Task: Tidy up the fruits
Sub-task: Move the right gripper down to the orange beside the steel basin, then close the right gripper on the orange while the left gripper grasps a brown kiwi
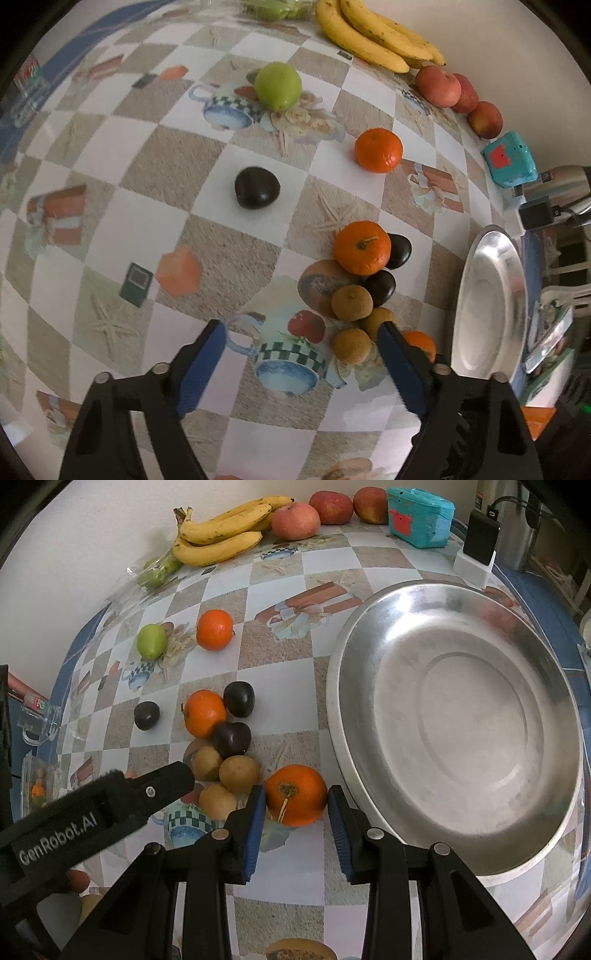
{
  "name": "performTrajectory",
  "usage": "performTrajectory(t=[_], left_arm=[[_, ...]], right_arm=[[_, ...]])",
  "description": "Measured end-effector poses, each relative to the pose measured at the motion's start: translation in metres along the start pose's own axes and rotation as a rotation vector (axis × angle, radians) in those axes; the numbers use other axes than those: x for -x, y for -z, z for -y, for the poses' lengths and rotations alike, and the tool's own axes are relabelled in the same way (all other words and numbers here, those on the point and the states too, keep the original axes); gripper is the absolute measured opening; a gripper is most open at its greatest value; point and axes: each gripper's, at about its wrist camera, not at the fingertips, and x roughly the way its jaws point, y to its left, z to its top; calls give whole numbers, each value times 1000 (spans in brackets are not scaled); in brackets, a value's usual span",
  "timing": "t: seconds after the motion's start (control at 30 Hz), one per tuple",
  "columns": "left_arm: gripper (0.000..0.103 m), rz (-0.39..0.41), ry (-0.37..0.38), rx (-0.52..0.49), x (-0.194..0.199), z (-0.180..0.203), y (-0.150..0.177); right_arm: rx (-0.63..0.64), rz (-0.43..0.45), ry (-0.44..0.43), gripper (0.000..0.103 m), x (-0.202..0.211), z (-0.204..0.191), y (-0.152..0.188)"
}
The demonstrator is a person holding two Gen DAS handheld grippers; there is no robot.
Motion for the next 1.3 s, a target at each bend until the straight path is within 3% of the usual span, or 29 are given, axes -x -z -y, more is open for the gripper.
performTrajectory(t=[0.3,0.53,0.7,1.3], left_arm=[[52,-49,50,-47,-7,14,7],[41,-62,69,-83,-11,22,9],[27,-73,83,-99,-14,27,10],[24,-12,99,-58,6,11,7]], right_arm=[[-1,-10,-7,36,3,3,6],[0,-9,-5,36,4,4,9],[-1,-9,-6,36,4,4,9],[-1,2,-25,35,8,4,9]])
